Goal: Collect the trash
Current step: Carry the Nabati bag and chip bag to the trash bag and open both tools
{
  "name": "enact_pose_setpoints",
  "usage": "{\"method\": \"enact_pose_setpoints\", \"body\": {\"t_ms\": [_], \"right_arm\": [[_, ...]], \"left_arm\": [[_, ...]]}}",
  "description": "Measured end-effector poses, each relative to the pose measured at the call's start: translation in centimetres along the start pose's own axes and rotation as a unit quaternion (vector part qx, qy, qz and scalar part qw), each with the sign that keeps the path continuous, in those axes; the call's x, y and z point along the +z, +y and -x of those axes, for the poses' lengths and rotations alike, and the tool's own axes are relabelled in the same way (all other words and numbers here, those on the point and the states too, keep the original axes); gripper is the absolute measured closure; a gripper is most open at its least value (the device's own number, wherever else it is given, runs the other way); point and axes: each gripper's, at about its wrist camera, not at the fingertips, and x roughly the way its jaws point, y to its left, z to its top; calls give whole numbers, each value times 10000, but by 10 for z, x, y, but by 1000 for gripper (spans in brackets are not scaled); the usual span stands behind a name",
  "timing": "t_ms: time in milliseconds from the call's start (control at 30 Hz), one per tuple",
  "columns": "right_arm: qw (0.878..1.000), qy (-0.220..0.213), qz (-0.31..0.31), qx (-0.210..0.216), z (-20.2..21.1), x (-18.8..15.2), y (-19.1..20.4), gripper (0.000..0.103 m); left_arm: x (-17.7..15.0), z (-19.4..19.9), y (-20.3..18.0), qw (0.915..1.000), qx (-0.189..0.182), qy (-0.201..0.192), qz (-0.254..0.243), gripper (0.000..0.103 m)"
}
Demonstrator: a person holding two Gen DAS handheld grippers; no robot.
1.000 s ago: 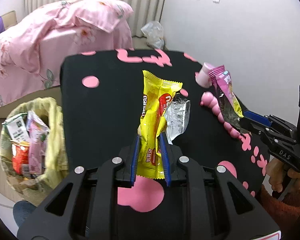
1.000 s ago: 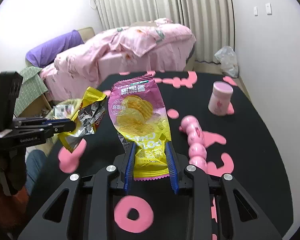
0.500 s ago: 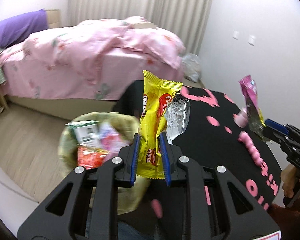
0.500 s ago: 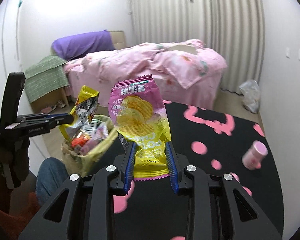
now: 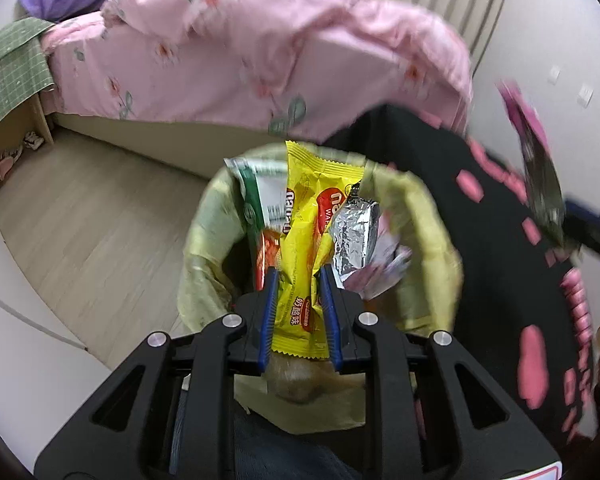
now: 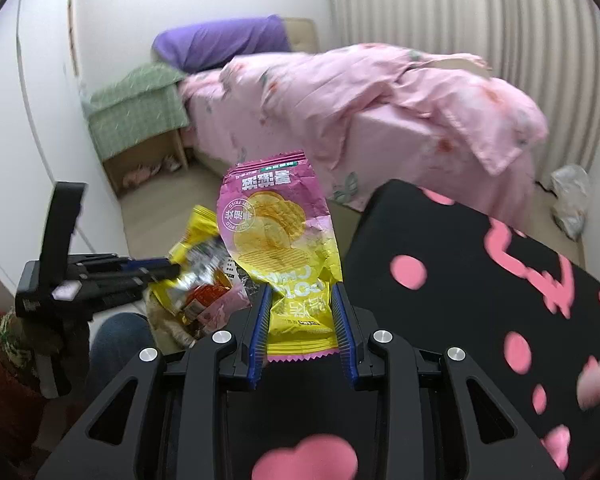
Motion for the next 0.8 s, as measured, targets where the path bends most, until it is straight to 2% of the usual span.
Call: {"method": "enact_pose_setpoints", "body": {"t_ms": [133,367,567,667,800], "right_arm": [[9992,306,248,77,-48,12,7,73],[9947,914,249,401,-113,13,11,73],[9933,1040,278,426,-124,6,15,73],[9931,1054,182,473,-122,6,12,73],[9929,1031,167,565,-119,8,10,71]], "left_arm": [[-8,-29,-9,9993,99,318,-192,83],[-15,-27,-2,9996,13,268,-38,83],[-15,-18,17,9996,-18,192,194,83],[-13,-17,27,9989,-167,175,410,82],[-10,-11,28,9974,-391,112,590,69]]}}
